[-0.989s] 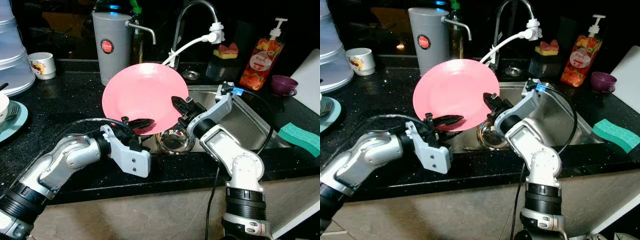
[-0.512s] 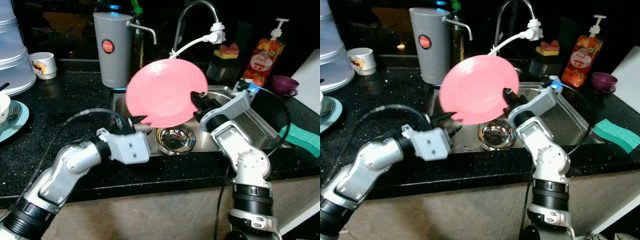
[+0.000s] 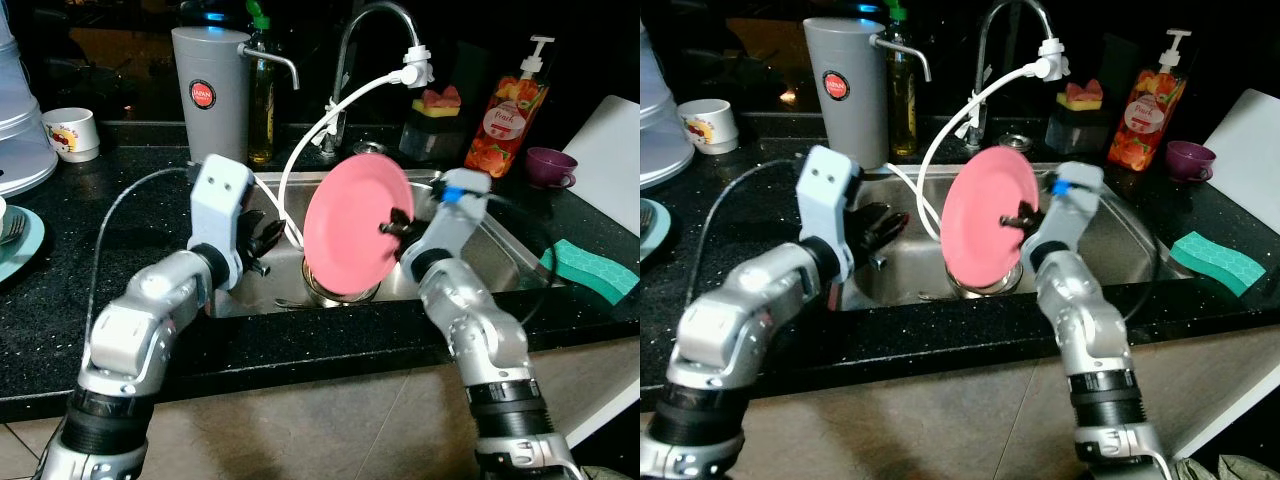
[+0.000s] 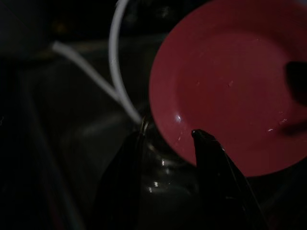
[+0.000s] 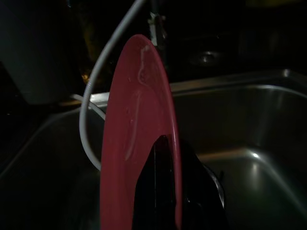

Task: Kitchen organization

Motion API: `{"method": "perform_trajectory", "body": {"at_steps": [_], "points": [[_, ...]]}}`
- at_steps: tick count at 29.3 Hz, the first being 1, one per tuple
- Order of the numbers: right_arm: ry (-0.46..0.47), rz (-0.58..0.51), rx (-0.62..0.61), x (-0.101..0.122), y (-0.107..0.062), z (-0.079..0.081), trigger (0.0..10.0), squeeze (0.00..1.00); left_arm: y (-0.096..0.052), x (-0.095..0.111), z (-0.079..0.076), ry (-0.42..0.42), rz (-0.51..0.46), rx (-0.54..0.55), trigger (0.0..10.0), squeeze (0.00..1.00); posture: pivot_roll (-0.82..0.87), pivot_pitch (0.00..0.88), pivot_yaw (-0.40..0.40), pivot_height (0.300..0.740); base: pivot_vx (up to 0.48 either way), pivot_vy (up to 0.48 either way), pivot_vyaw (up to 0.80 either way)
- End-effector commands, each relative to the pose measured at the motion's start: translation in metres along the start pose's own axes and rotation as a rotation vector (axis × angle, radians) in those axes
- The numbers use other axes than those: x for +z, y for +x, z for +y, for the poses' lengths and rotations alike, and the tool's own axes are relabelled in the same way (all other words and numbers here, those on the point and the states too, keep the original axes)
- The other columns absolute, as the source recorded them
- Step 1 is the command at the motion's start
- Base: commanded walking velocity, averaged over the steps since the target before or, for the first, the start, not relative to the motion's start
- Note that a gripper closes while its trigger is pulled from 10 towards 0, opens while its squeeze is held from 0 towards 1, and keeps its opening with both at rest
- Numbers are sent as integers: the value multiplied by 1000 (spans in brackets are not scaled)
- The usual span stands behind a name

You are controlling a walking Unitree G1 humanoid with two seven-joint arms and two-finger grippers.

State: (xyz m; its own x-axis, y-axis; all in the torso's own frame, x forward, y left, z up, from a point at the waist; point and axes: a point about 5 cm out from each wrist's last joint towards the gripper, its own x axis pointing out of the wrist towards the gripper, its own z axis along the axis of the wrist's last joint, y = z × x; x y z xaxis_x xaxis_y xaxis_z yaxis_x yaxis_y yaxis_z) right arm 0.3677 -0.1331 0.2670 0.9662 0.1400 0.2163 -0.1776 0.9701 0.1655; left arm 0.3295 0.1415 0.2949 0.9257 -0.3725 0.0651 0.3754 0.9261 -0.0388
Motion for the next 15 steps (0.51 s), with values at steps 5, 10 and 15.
{"method": "perform_trajectory", "body": {"at_steps": [5, 10, 15], "points": [[9, 10, 16, -12, -1, 6, 10000, 106, -2, 0, 8, -70, 59, 72, 10000, 0, 118, 130, -86, 740, 0, 0, 0], [21, 2, 40, -16, -2, 11, 10000, 1000, -4, -3, 8, -113, 113, 103, 10000, 0, 118, 130, -86, 740, 0, 0, 0], [33, -41, 54, -11, -3, 13, 10000, 1000, -5, 0, 7, -136, 137, 111, 10000, 0, 118, 130, -86, 740, 0, 0, 0]]}}
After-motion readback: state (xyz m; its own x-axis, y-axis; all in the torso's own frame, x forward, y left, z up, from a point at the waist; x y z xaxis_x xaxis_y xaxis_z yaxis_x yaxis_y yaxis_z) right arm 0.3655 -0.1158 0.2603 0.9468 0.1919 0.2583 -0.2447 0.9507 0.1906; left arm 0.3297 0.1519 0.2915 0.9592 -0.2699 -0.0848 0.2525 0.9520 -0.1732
